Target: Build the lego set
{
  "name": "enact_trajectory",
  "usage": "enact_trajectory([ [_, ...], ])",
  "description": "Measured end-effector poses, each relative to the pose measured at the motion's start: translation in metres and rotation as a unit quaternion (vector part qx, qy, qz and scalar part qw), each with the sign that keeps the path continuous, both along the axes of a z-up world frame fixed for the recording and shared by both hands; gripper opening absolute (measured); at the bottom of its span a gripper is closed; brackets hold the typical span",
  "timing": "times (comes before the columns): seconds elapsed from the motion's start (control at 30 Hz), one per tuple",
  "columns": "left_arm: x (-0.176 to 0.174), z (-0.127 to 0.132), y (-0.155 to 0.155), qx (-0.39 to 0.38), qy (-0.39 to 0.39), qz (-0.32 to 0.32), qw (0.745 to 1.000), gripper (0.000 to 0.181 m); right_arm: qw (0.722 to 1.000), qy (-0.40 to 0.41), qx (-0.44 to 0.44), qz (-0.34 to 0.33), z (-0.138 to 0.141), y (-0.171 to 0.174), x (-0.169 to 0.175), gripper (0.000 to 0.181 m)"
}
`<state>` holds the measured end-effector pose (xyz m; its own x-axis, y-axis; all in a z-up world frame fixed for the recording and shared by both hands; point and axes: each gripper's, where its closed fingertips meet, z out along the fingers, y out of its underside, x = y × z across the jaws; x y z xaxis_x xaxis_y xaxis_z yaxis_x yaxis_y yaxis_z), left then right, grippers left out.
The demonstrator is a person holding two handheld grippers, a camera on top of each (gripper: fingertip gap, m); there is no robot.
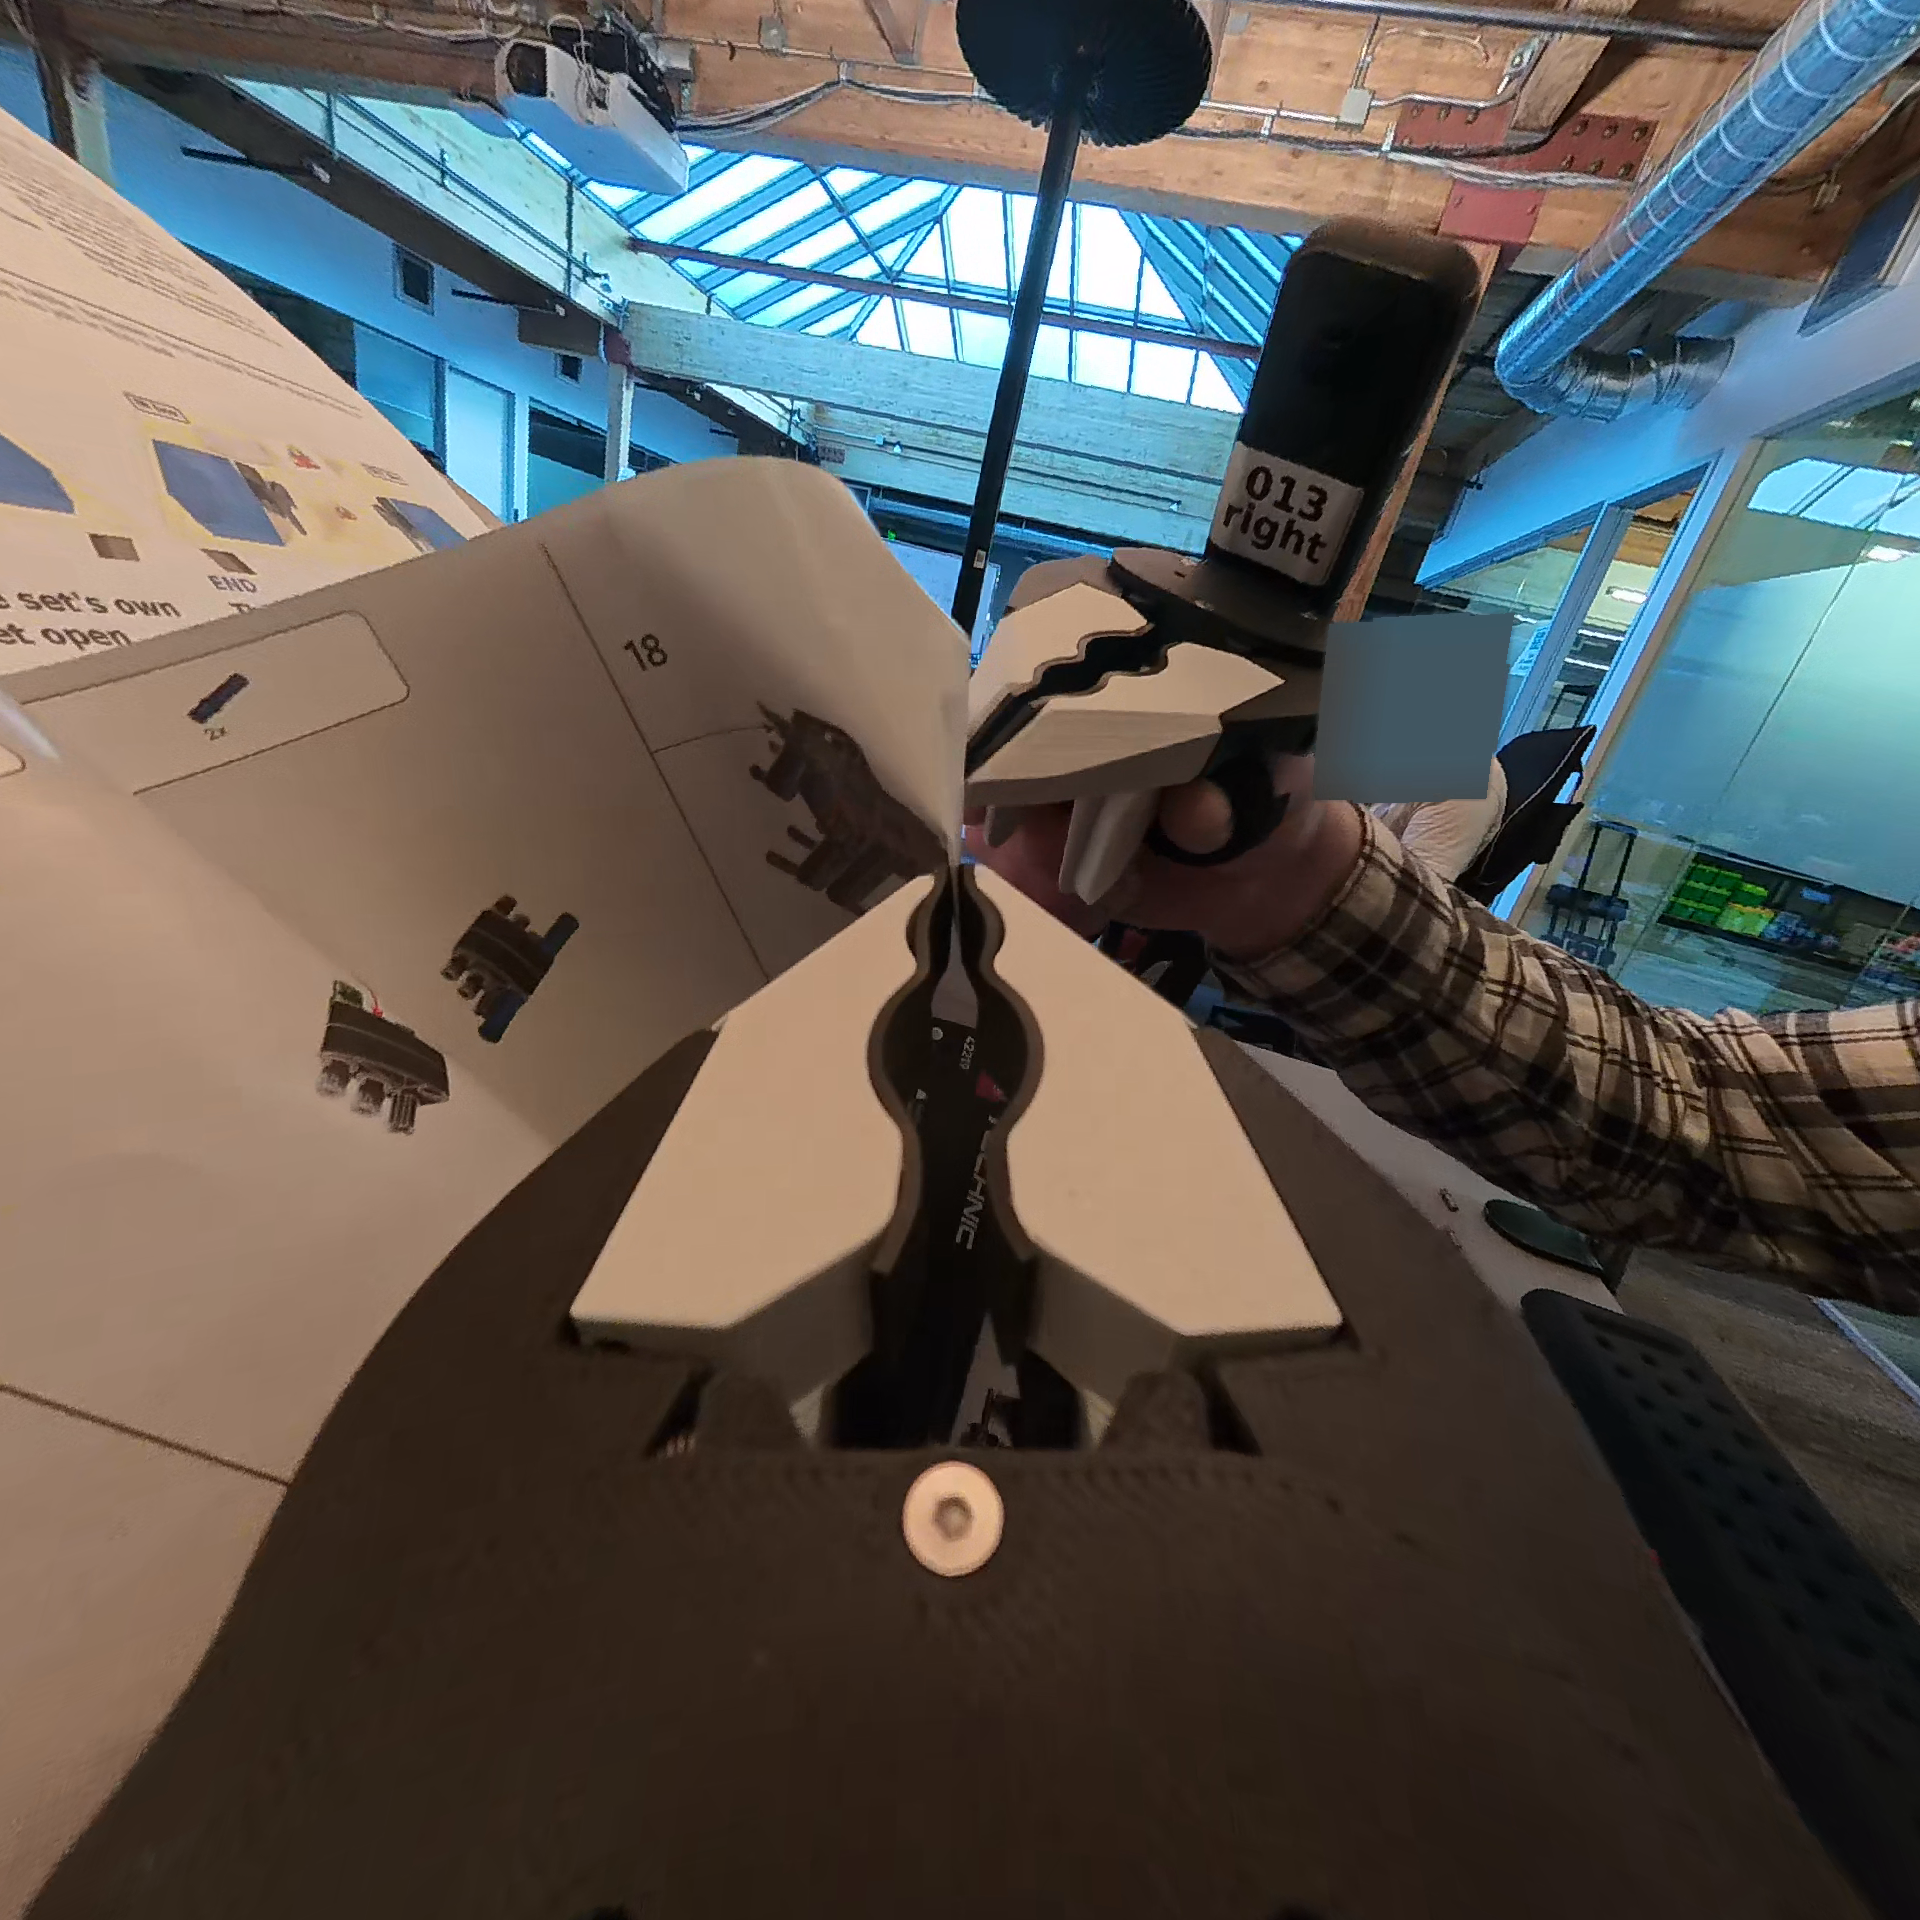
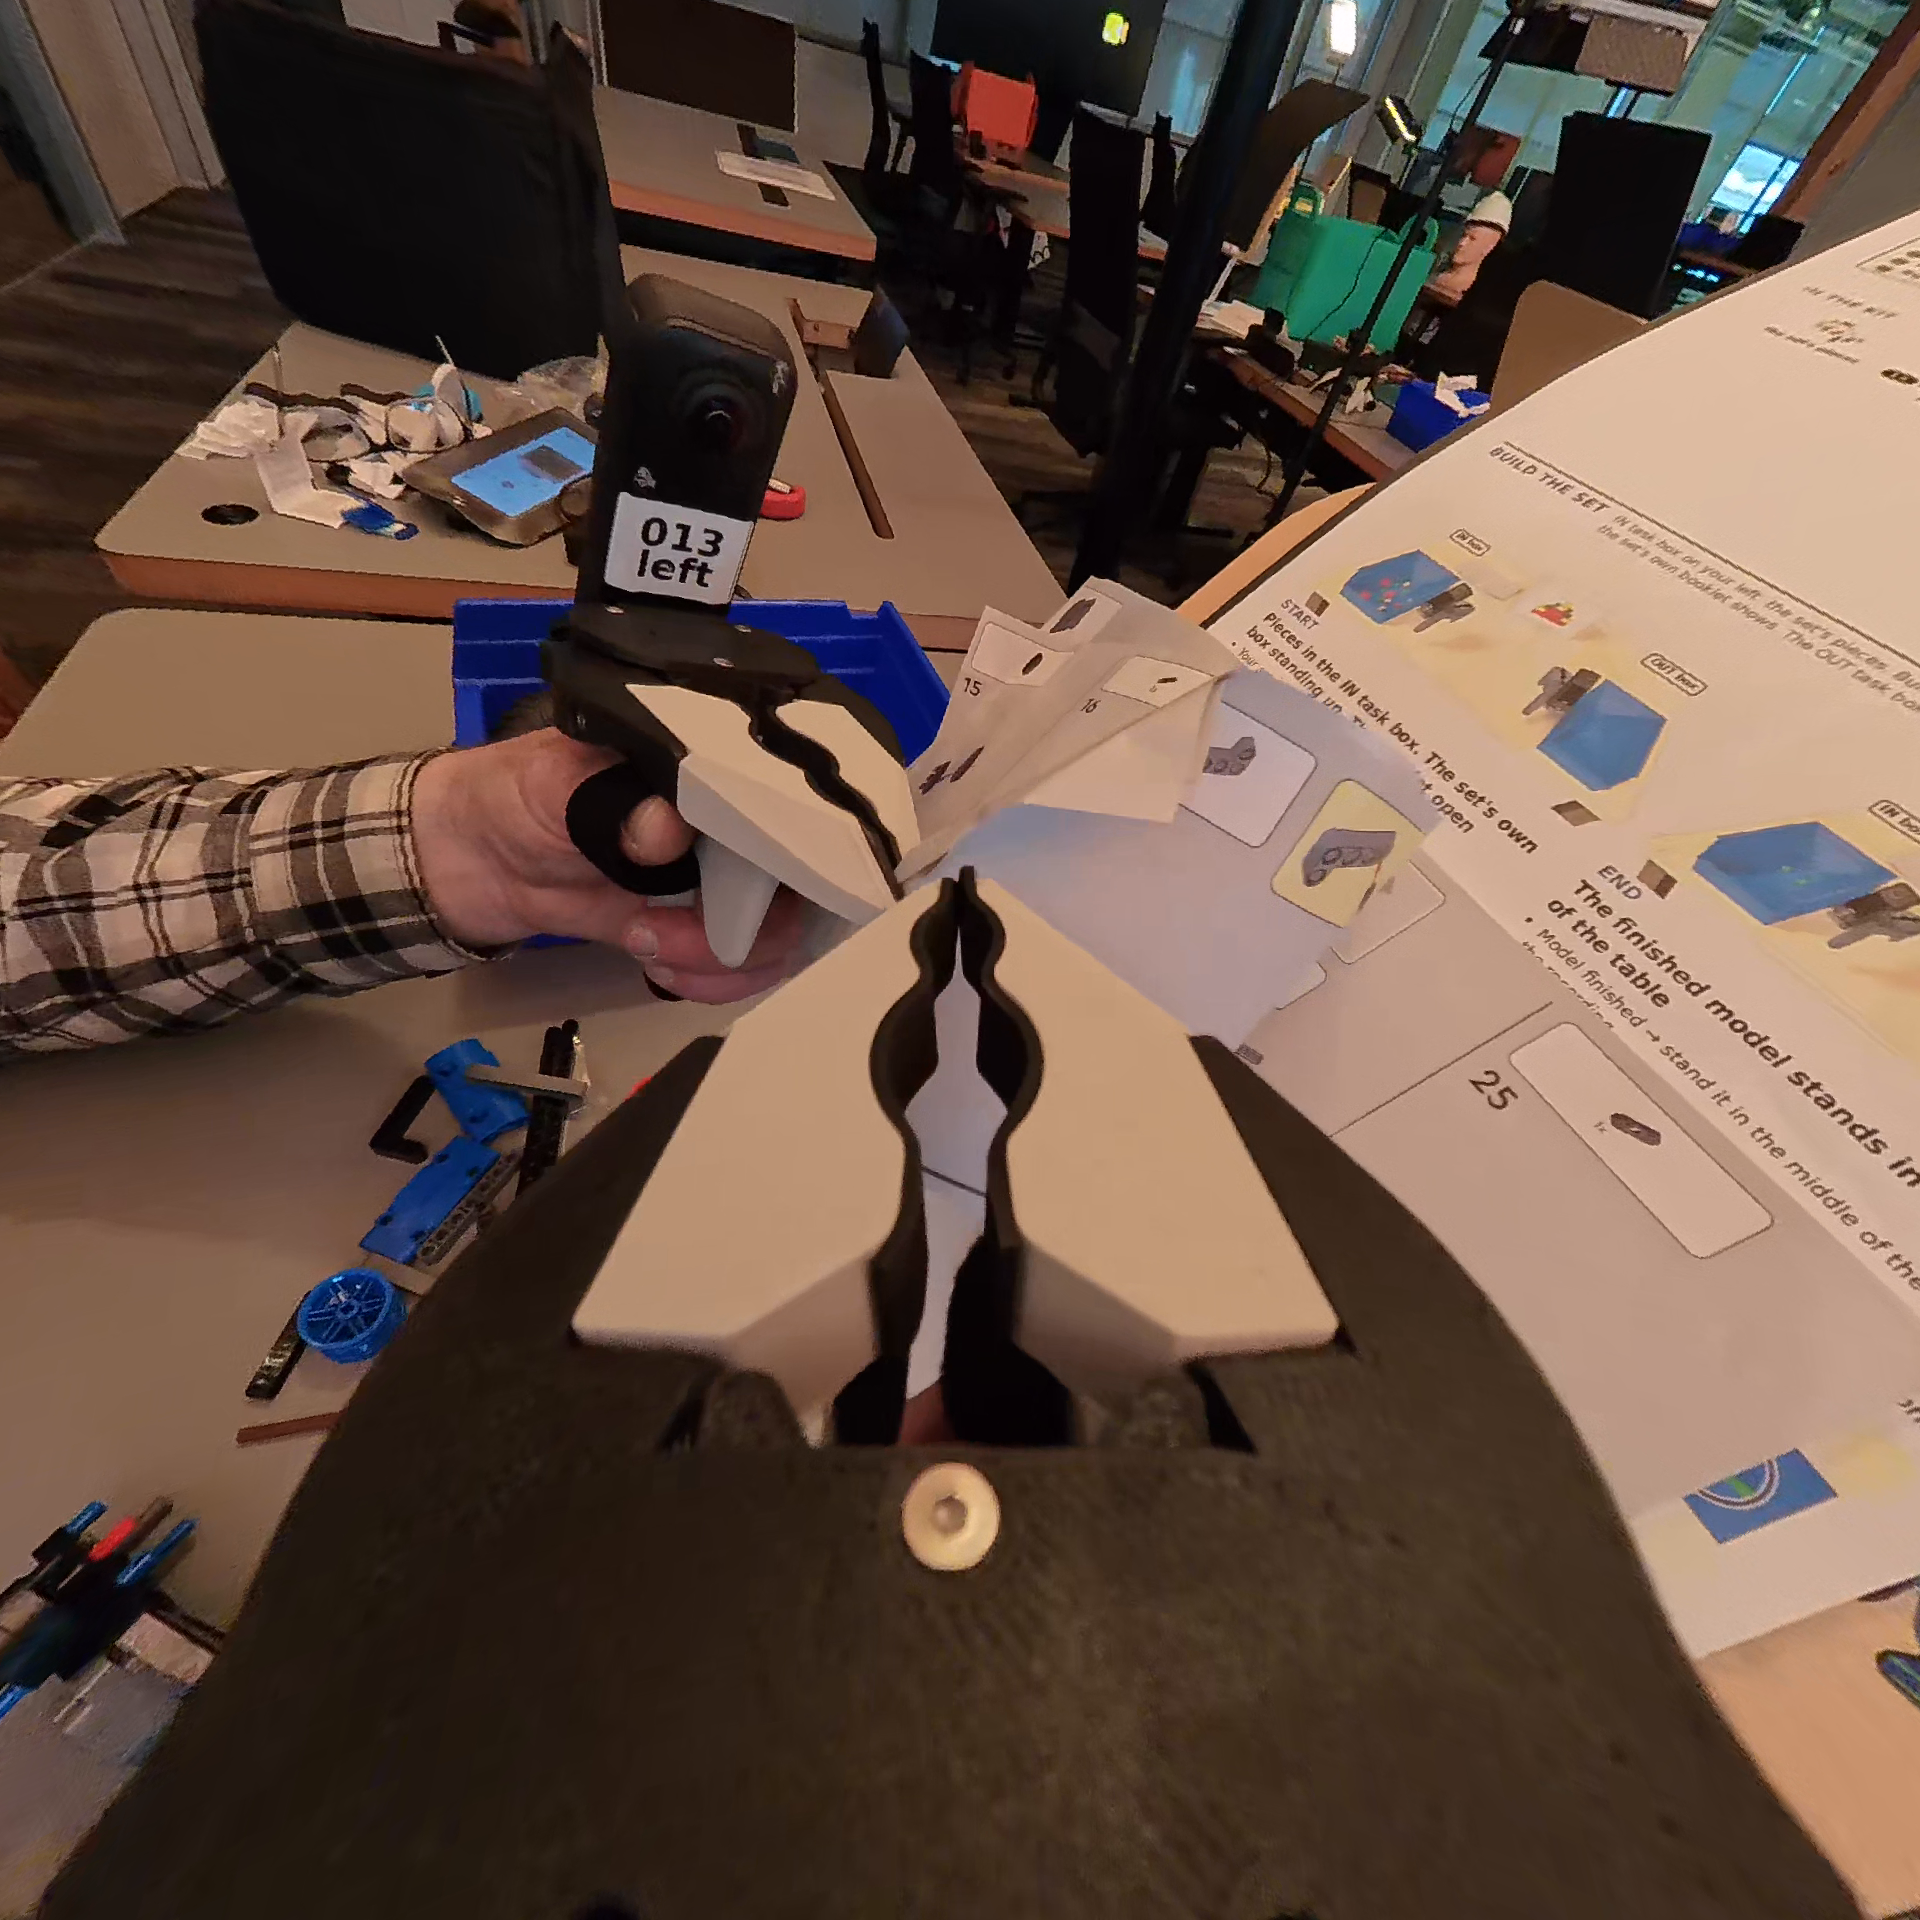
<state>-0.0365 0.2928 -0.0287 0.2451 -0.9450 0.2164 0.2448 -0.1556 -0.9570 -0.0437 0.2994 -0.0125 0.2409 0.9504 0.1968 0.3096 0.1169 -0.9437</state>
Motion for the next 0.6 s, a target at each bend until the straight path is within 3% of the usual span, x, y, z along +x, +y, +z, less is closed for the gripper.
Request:
enact_trajectory([
  [0.1, 0.0013, 0.0022, -0.0016, -0.001, -0.007, -0.006, 1.000, 0.000, 1.000, -0.017, 0.003, -0.009, -0.0043, -0.0004, -0.0033, 0.000],
  [0.23, 0.0042, 0.0001, -0.0020, 0.000, 0.000, -0.005, 1.000, 0.000, 1.000, -0.017, -0.003, -0.014, -0.0045, -0.0001, -0.0061, 0.021],
  [0.33, 0.0053, -0.0002, -0.0021, 0.000, 0.001, -0.005, 1.000, 0.000, 1.000, -0.022, 0.002, -0.011, -0.0062, -0.0016, -0.0063, 0.008],
  [0.6, 0.0048, 0.0034, -0.0063, -0.014, -0.028, -0.034, 0.999, 0.000, 1.000, -0.006, -0.009, 0.024, -0.0054, -0.0079, -0.0082, 0.000],
])
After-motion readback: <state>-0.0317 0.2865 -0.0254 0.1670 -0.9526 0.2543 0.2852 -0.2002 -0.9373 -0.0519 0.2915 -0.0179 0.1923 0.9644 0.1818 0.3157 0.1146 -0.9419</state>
